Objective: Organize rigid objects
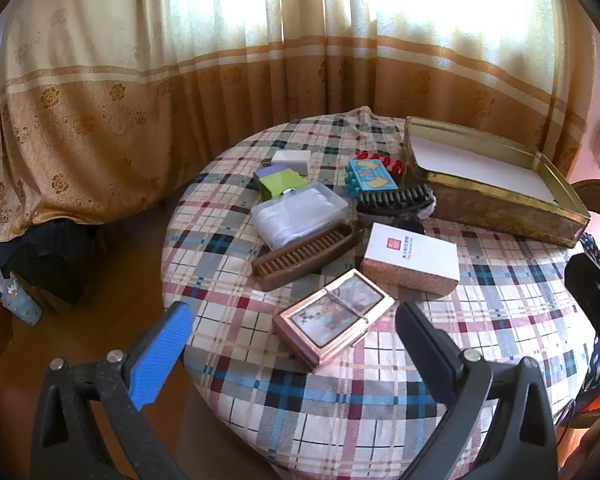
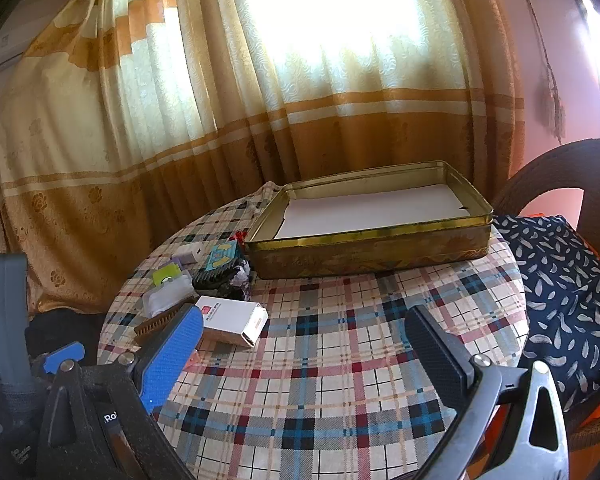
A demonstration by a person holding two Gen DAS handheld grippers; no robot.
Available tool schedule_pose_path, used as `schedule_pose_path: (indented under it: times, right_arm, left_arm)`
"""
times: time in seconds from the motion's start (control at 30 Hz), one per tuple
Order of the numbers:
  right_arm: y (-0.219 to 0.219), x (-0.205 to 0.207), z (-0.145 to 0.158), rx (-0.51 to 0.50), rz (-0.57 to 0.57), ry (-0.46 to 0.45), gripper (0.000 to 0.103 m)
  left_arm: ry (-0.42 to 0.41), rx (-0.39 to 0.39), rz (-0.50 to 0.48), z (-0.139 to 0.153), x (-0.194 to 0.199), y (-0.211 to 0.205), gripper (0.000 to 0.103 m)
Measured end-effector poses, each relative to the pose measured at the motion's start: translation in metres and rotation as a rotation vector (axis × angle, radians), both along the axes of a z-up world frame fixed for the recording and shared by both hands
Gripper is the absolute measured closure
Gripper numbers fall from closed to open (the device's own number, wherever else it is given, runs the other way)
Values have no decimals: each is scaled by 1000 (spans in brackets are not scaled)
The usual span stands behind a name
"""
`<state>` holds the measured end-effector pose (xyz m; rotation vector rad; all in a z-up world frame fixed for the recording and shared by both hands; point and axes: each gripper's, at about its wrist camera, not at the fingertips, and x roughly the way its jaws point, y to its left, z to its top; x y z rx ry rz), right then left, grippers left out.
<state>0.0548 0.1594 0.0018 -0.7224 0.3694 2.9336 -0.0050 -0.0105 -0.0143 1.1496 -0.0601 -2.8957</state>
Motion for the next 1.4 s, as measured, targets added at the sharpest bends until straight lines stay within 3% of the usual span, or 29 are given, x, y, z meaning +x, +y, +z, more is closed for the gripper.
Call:
schedule_pose_path:
  times: [1.17,1.4]
  right_arm:
    - [4,-10,-14,0,13,-44,3]
    - [6,-10,-16,-7,25,-41,4]
  left_arm:
    - [-42,-5,-11,-21,-5,-11,0]
    - [-43,66,-55,-19,-6,-18,0]
